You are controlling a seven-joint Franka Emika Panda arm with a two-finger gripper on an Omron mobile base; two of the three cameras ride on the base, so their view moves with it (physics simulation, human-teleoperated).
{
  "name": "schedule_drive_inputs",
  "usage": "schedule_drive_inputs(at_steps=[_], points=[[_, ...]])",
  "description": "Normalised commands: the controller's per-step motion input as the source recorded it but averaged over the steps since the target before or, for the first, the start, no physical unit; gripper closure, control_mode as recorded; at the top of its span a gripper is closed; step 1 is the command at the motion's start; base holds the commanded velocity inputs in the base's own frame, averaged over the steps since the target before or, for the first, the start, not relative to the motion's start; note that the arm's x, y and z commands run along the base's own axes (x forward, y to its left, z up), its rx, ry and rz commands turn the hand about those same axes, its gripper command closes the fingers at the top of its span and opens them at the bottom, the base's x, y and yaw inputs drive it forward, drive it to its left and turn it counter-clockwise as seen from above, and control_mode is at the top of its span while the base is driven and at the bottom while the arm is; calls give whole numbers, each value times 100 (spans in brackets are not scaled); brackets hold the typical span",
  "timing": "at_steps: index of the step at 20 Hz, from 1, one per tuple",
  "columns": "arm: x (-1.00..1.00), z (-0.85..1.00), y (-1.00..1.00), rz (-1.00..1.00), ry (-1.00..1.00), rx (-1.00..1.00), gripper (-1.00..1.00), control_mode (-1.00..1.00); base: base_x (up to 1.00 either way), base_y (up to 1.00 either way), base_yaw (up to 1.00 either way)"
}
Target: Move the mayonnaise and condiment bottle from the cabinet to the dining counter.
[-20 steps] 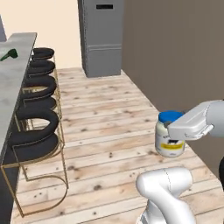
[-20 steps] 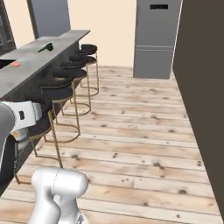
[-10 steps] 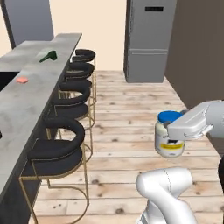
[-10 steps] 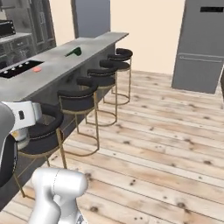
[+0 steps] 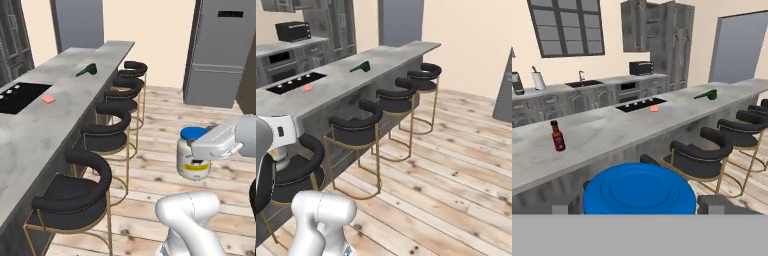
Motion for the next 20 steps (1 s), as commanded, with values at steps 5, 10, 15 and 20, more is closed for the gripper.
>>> schedule_drive_inputs(at_steps=[5, 10, 15, 20], points=[[0, 0, 0, 0, 0, 0, 100, 100, 71, -22, 44], [0, 0, 0, 0, 0, 0, 100, 100, 65, -2, 50], [0, 0, 0, 0, 0, 0, 100, 100, 62, 0, 53], [0, 0, 0, 0, 0, 0, 100, 100, 65, 0, 54]])
